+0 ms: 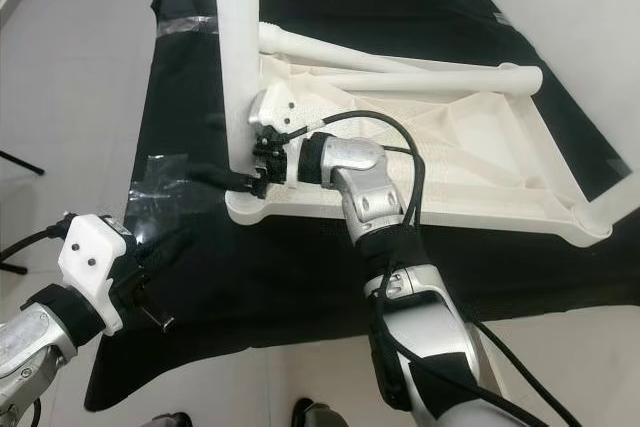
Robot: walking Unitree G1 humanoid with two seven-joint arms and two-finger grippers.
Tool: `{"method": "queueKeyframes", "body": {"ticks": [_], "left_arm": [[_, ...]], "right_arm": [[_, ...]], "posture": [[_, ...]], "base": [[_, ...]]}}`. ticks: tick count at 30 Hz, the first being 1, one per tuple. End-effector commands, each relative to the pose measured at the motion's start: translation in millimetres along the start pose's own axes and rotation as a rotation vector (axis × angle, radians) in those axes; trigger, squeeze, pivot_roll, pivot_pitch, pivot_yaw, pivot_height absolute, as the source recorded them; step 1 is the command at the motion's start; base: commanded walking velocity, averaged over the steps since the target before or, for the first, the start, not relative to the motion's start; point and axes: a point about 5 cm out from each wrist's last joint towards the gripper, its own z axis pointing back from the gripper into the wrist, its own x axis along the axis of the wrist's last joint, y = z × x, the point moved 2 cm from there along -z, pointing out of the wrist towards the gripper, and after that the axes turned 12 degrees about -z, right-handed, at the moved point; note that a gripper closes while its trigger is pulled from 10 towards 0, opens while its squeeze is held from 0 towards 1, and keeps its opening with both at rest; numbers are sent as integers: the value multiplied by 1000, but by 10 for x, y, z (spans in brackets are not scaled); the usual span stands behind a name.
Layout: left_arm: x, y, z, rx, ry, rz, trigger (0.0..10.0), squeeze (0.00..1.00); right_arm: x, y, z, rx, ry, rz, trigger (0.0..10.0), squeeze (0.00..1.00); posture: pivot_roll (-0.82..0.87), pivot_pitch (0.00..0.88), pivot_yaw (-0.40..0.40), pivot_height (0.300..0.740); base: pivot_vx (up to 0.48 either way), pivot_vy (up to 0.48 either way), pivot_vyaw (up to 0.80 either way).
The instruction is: Building children table
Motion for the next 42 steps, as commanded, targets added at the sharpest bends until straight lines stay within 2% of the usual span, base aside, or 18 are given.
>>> {"method": "queueKeyframes", "body": {"ticks": [1, 3, 4, 14, 20, 21, 22, 23, 24, 25, 26, 30, 36, 37, 38, 40, 41, 42], "left_arm": [[-20, -33, 13, -10, 17, 5, 10000, 0], [-20, -35, 14, -11, 18, 4, 10000, 0], [-22, -39, 14, -13, 20, 3, 10000, 0], [-15, -43, 15, -11, 19, 2, 10000, 0], [-21, -54, 15, -11, 17, 9, 10000, 0], [-24, -53, 16, -12, 17, 10, 10000, 0], [-24, -53, 16, -12, 17, 10, 10000, 0], [-29, -56, 20, -14, 17, 13, 10000, 0], [-29, -56, 20, -14, 17, 13, 10000, 0], [-38, -54, 26, -16, 20, 16, 10000, 0], [-45, -61, 29, -20, 23, 18, 10000, 0], [-51, -80, 25, -27, 22, 25, 10000, 0], [-49, -109, 9, -34, 18, 32, 10000, 0], [-51, -121, 7, -36, 17, 33, 10000, 0], [-58, -93, 22, -24, 22, 25, 10000, 0], [-60, -74, 28, -18, 24, 22, 10000, 0], [-63, -70, 30, -15, 25, 21, 10000, 0], [-66, -72, 31, -16, 25, 22, 10000, 0]], "right_arm": [[-106, 96, -104, 126, 51, -16, 10000, 0], [-106, 88, -112, 151, 59, -22, 9961, 0], [-91, 66, -133, 177, 56, -46, 0, 0], [-157, 50, -77, 165, 54, -91, 0, 0], [-300, -43, 195, -46, 12, -85, 0, 0], [-315, -110, 250, -208, -47, -98, 0, 0], [-315, -110, 250, -208, -47, -98, 0, 0], [-369, -169, 297, -416, -118, -132, 0, 0], [-369, -169, 297, -416, -118, -132, 0, 0], [-551, -156, 361, -697, -152, -182, 0, 0], [-764, 5, 367, -830, -167, -233, 0, 0], [-923, 159, 346, -884, -155, -270, 0, 0], [-806, -9, 379, -814, -120, -221, 0, 0], [-779, -38, 378, -781, -103, -206, 431, 0], [-684, -102, 405, -746, -104, -196, 10000, 0], [-621, -118, 412, -713, -124, -197, 10000, 0], [-554, -166, 438, -701, -129, -180, 10000, 1000], [-508, -167, 447, -718, -128, -168, 10000, 1000]], "posture": [[167, 231, -136, 740], [167, 231, -136, 740], [169, 233, -137, 740], [164, 238, -140, 740], [143, 235, -139, 740], [137, 233, -138, 740], [137, 233, -138, 740], [136, 232, -136, 740], [136, 232, -136, 740], [135, 234, -128, 740], [139, 234, -126, 740], [150, 220, -121, 740], [150, 210, -140, 740], [151, 209, -141, 740], [160, 201, -140, 740], [160, 201, -140, 740], [161, 198, -136, 740], [160, 194, -136, 740]], "base": [[0, 0, 0], [0, 0, 0], [0, 0, 0], [0, 0, 0], [0, 0, 0], [0, 0, 0], [0, 0, 0], [0, 0, 0], [0, 0, 0], [0, 0, 0], [0, 0, 0], [0, 0, 0], [0, 0, 0], [0, 0, 0], [0, 0, 0], [0, 0, 0], [0, 0, 0], [0, 0, 0]]}}
